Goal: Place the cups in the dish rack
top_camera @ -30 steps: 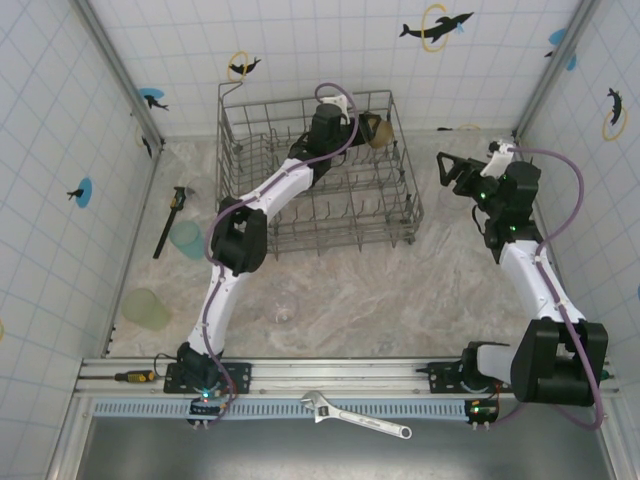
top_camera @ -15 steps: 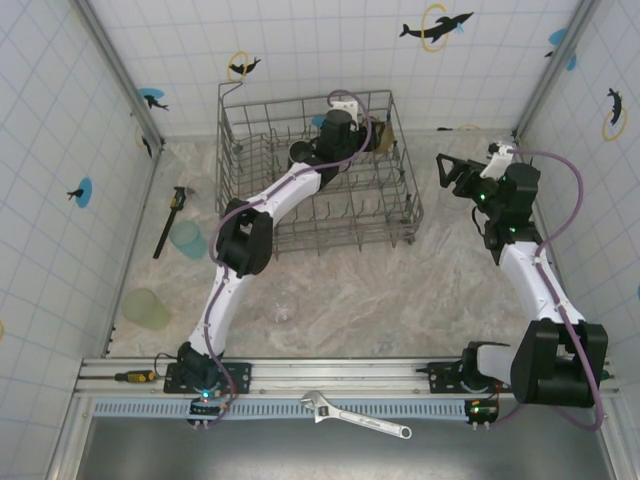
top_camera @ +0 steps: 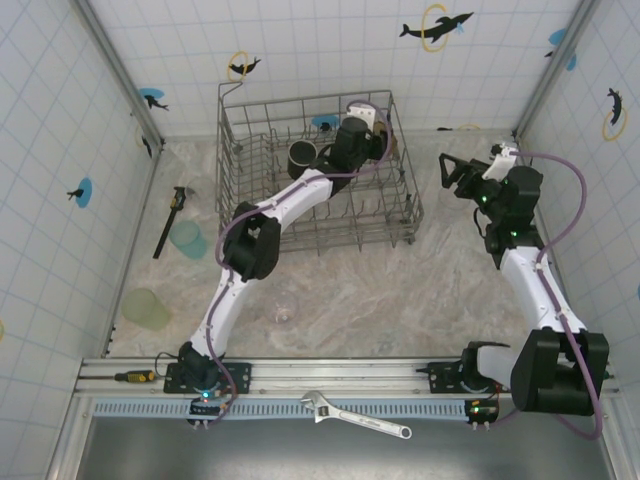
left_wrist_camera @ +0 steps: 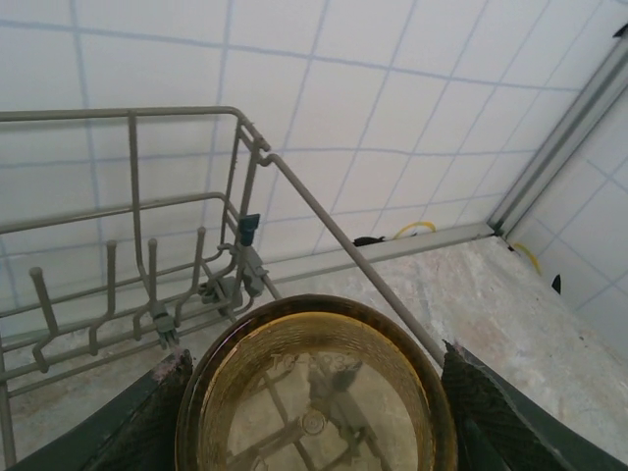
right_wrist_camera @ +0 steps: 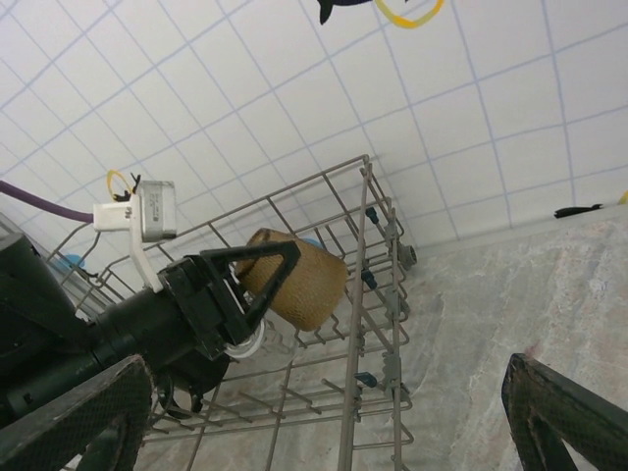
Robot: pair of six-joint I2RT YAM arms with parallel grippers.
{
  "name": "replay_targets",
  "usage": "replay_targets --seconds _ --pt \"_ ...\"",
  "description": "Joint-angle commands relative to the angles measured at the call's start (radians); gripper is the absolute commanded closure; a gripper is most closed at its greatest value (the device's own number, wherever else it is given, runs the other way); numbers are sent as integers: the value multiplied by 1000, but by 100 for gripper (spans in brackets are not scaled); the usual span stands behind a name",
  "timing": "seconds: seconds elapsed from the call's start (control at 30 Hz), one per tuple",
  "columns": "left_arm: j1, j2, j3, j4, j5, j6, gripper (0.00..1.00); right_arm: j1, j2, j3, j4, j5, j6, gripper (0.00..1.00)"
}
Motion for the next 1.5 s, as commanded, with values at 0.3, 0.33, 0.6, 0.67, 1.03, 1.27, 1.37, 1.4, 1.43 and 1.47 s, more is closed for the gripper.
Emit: replay_targets --seconds 0.3,0.33,0.6,0.67,1.03,1.27,1.37,1.4,1.43,1.47 --pt "-3 33 12 -8 -96 110 100 -9 -39 -15 45 -4 -2 5" --pt "-4 30 11 -7 -94 116 100 -10 -41 -16 47 -3 -3 5" --pt "-8 0 -7 -10 -123 169 100 -10 -33 -25 69 -4 12 5" --pt "-14 -11 -19 -1 -125 176 100 -10 -31 -27 71 -4 14 5" --pt "-33 -50 -18 5 -144 212 100 -8 -24 -34 93 -44 31 5" --pt "-36 -81 -19 11 -143 221 100 -9 -27 -36 94 -45 30 5" --pt "-40 -100 -31 11 -140 219 100 -9 -29 -38 94 -44 31 5" --pt "-42 -108 -39 11 -141 218 100 -9 -28 -38 93 -45 30 5" --pt "-44 -116 -51 14 -142 216 100 -8 -28 -37 92 -45 31 5" --pt "-45 -116 -61 18 -145 215 100 -9 -29 -38 93 -45 31 5"
